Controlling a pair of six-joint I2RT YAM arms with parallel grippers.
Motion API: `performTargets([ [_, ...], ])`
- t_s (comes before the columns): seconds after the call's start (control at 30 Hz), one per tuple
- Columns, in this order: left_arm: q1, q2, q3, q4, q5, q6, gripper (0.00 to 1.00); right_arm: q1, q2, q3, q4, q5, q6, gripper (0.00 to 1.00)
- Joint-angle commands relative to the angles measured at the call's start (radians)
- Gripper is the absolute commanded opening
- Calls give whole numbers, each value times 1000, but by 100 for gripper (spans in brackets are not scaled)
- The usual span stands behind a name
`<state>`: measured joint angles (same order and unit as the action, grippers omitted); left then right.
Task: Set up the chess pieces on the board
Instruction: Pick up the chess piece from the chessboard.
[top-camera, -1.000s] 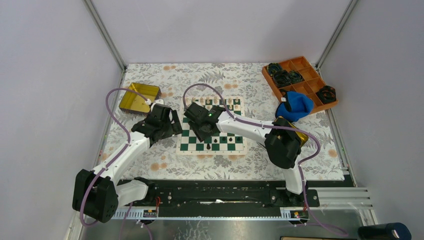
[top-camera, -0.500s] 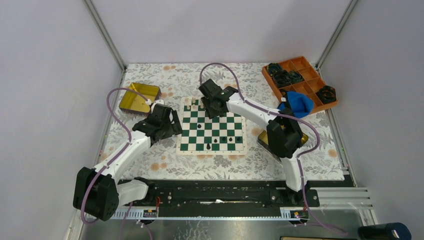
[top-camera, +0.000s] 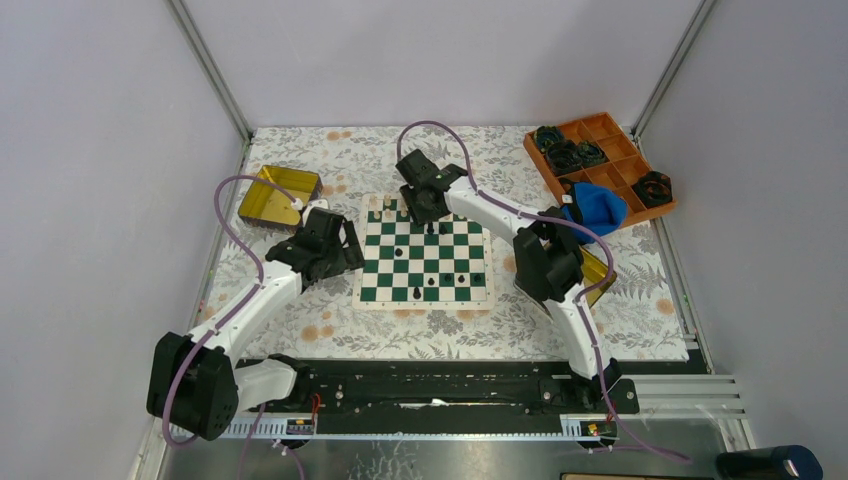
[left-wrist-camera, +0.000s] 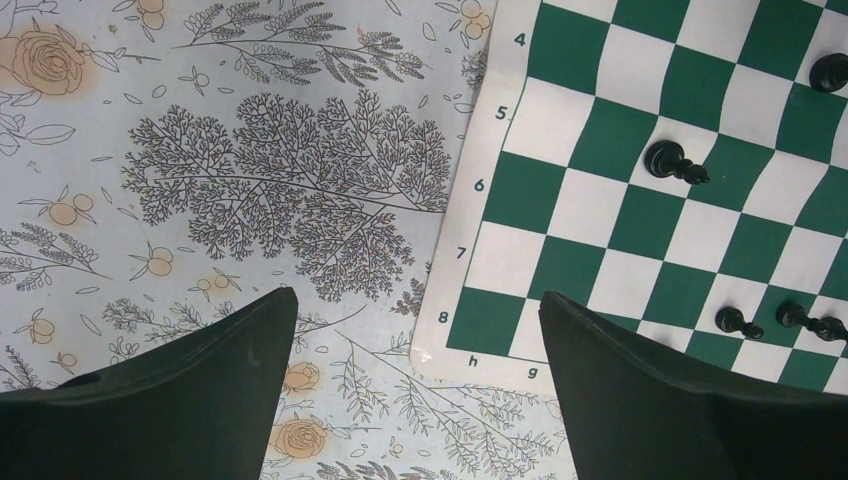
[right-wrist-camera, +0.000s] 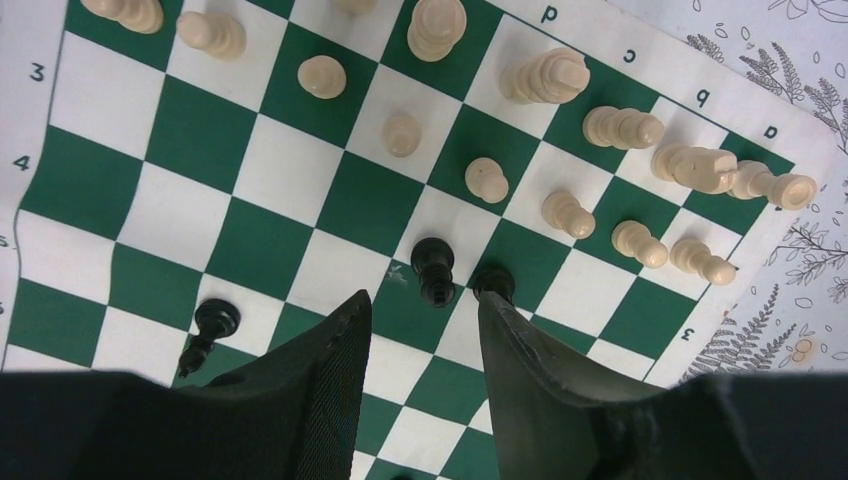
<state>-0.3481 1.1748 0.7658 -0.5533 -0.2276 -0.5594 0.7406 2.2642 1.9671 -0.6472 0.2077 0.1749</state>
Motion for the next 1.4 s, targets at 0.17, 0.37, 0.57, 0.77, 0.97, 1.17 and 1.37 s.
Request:
performTargets([
  [0.17,-8,19,-4,24,-16,-4,99,-27,36,59,-14,-38,-29,50],
  [0.37,-8,27,-2,25,-15,-4,99,-29,50,54,-10,-62,-28,45],
  [0.57,-7,34,0,29,-10,2,99,-28,62,52,-10,-70,-26,37],
  [0.77,-8,40,1,32,-4,4,99,-29,63,47,-11,-62,-26,22],
  [0.97,-8,37,2,32,0,6,99,-29,48,45,-11,-50,-35,10],
  [1.17,-8,25,0,33,4,5,99,-28,1,36,-1,-44,-52,7],
  [1.37,-8,18,0,34,7,4,99,-22,-49,15,-3,-41,-57,6],
])
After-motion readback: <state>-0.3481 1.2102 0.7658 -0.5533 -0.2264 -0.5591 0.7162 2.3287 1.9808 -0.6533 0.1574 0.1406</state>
